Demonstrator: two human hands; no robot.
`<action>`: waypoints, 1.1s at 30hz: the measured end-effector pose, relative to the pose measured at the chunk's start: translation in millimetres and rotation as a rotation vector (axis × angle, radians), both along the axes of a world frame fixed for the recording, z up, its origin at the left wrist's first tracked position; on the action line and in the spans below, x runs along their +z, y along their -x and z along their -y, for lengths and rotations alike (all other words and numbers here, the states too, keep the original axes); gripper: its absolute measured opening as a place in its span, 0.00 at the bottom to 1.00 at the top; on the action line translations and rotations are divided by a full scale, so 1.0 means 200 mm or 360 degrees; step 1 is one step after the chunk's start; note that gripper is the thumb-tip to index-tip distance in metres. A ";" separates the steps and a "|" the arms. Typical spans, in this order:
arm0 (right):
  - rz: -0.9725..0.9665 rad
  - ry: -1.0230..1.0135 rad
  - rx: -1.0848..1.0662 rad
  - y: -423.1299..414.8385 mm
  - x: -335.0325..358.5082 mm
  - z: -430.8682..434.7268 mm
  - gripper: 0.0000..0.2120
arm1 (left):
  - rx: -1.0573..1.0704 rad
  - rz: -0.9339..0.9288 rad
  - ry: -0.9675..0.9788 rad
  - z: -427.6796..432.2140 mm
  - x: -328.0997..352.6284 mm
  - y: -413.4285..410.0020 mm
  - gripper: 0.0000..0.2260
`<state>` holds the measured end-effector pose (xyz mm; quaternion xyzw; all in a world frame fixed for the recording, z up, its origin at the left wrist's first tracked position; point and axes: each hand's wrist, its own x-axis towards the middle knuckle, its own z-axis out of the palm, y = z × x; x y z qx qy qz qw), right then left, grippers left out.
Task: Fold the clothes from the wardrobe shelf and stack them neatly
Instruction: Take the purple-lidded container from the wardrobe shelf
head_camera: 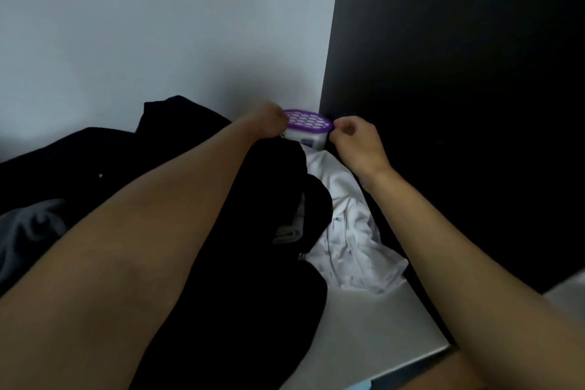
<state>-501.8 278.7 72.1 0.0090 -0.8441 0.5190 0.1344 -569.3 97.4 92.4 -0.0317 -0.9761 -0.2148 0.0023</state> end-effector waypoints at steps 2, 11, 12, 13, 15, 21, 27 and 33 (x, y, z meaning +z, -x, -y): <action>0.0175 0.0251 -0.0044 0.13 0.00 0.02 0.04 | 0.0064 0.0089 -0.0109 0.04 -0.07 0.06 0.15; 0.0814 0.0453 -0.0088 0.56 -0.12 0.12 0.14 | 0.0493 0.0153 -0.0948 0.07 -0.34 0.30 0.13; 0.0809 0.0427 -0.0127 0.59 -0.15 0.14 0.12 | 0.0461 0.0162 -0.1061 0.08 -0.36 0.34 0.15; 0.0807 0.0385 -0.0166 0.62 -0.18 0.16 0.11 | 0.0421 0.0207 -0.1136 0.08 -0.37 0.38 0.18; 0.0790 0.0317 -0.0218 0.66 -0.25 0.17 0.12 | 0.0380 0.0258 -0.1248 0.07 -0.39 0.40 0.21; 0.0600 0.0215 -0.0222 0.70 -0.40 0.17 0.26 | 0.0191 0.0322 -0.1313 0.11 -0.47 0.44 0.27; 0.0401 0.0547 -0.0191 0.62 -0.41 0.18 0.21 | 0.0022 0.0051 -0.1369 0.10 -0.45 0.42 0.17; 0.0223 0.1050 -0.0121 0.44 -0.18 0.21 0.14 | -0.0083 0.0025 -0.1564 0.07 -0.20 0.27 0.20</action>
